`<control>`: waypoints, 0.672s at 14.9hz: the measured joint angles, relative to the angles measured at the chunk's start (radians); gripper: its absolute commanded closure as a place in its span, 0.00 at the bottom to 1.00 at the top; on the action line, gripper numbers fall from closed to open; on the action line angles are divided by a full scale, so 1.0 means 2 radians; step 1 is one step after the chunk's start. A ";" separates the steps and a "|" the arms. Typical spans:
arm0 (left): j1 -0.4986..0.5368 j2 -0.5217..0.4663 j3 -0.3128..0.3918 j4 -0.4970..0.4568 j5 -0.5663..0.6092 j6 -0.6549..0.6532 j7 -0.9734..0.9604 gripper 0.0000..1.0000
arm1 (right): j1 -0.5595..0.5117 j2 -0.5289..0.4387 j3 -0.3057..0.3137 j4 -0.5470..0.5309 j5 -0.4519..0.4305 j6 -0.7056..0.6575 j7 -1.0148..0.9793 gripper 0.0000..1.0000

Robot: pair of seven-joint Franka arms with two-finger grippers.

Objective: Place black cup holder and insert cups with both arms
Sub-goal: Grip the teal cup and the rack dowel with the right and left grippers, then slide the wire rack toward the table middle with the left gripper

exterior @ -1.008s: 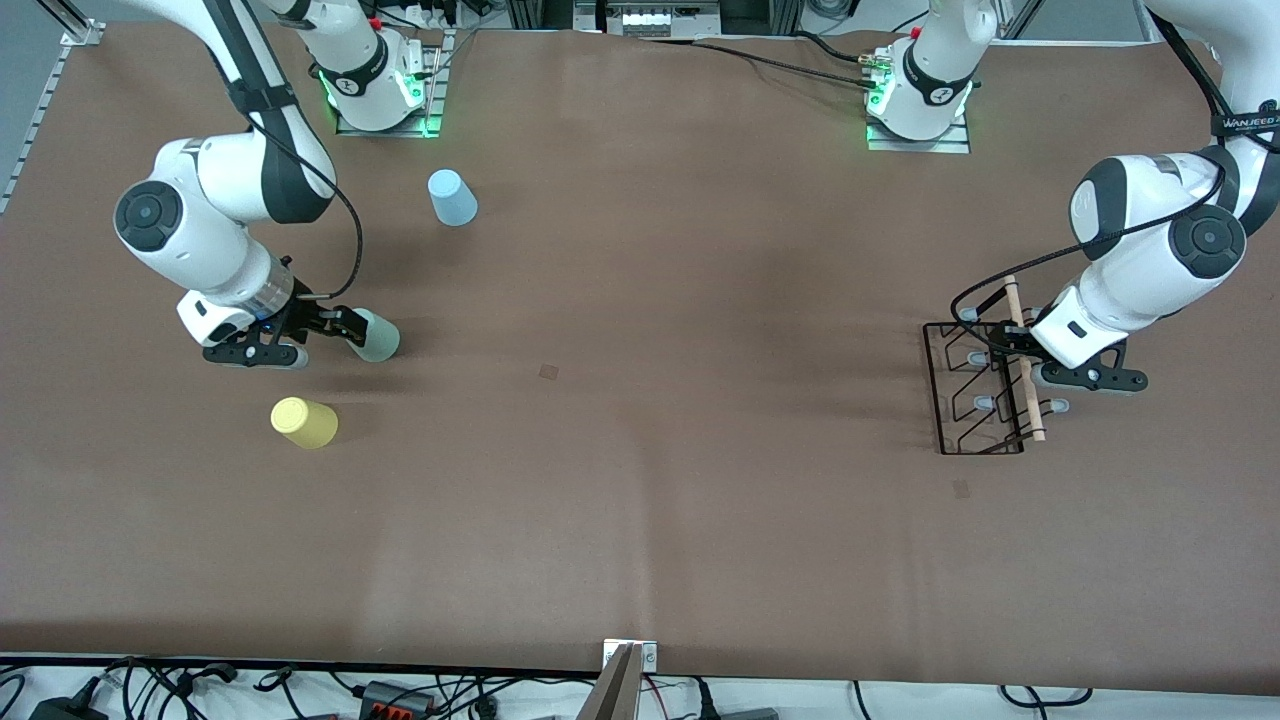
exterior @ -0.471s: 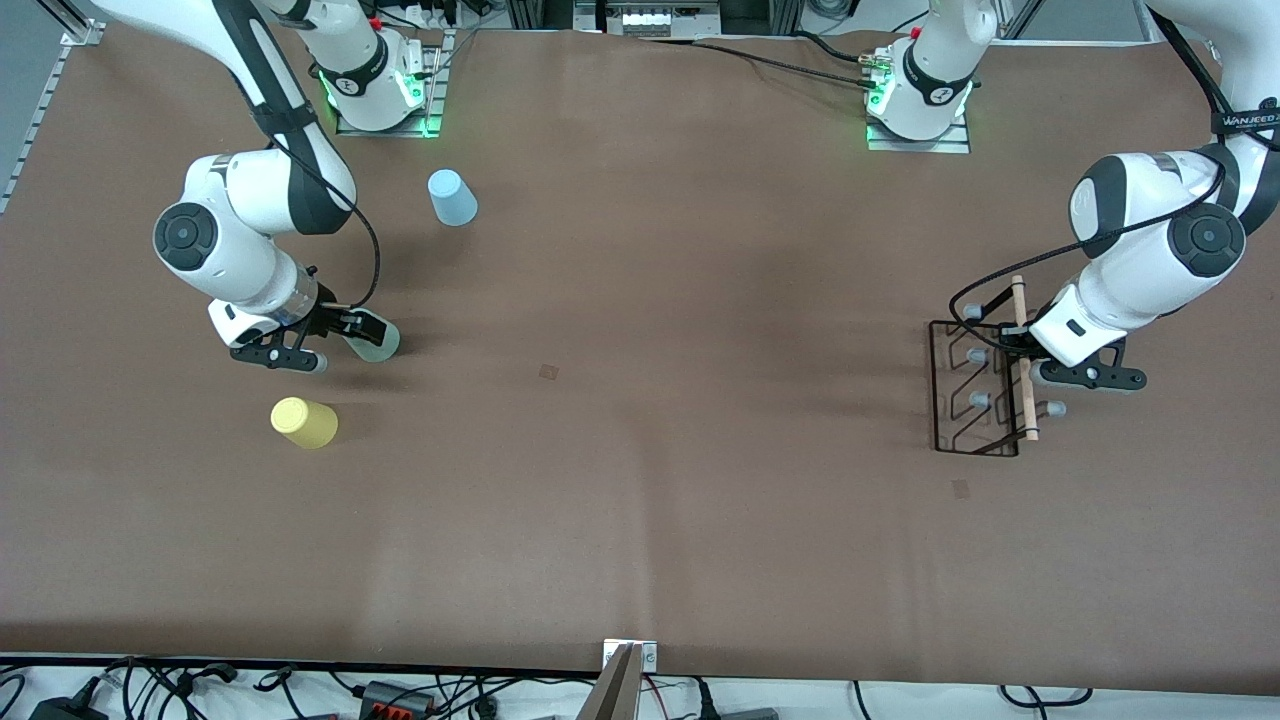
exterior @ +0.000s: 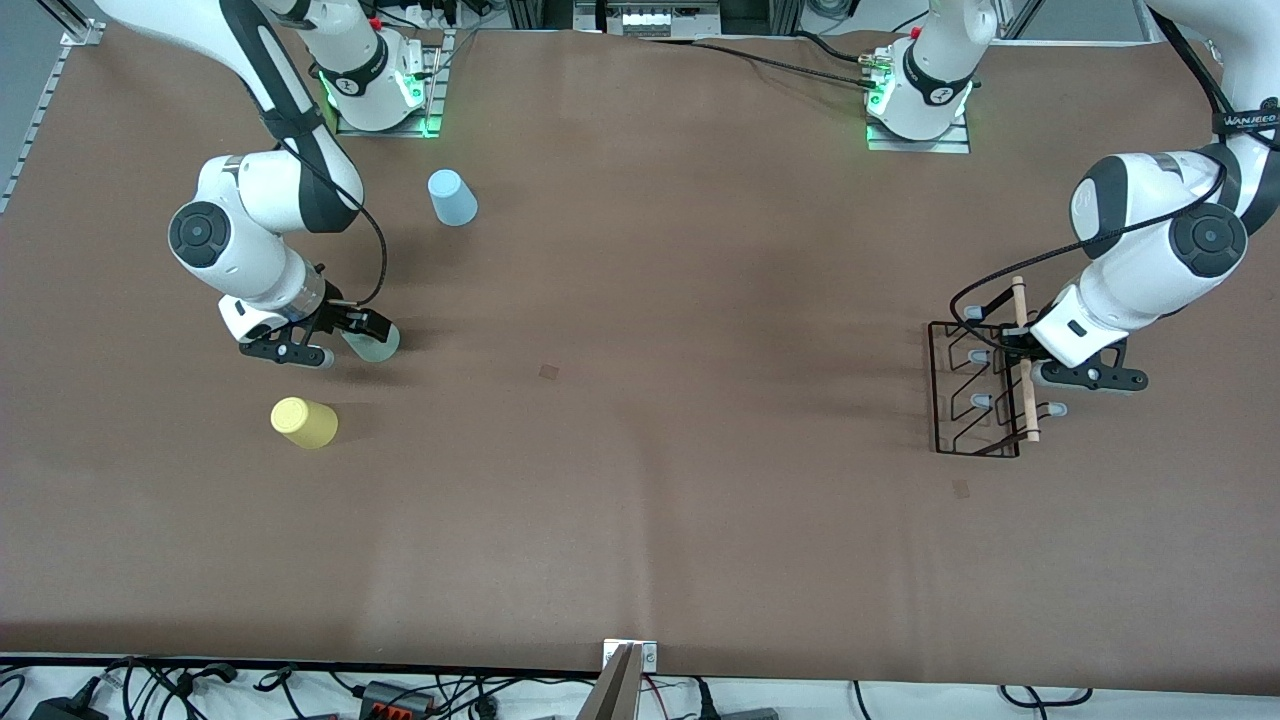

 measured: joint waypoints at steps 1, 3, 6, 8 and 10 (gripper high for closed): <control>-0.001 0.000 -0.001 0.015 0.000 -0.024 0.000 0.99 | 0.000 0.000 0.000 -0.002 0.000 0.001 0.000 0.00; -0.002 -0.002 -0.017 0.061 -0.001 -0.096 -0.008 0.99 | 0.000 0.000 0.000 -0.006 0.000 0.002 0.000 0.00; -0.006 -0.005 -0.077 0.129 -0.001 -0.190 -0.091 0.99 | 0.000 0.000 -0.001 -0.018 0.000 0.012 0.000 0.00; -0.012 -0.006 -0.130 0.150 -0.001 -0.206 -0.173 0.99 | 0.000 0.000 -0.001 -0.029 0.000 0.025 0.001 0.00; -0.018 -0.001 -0.184 0.160 -0.002 -0.206 -0.252 0.99 | 0.000 0.000 -0.001 -0.036 0.000 0.030 0.001 0.00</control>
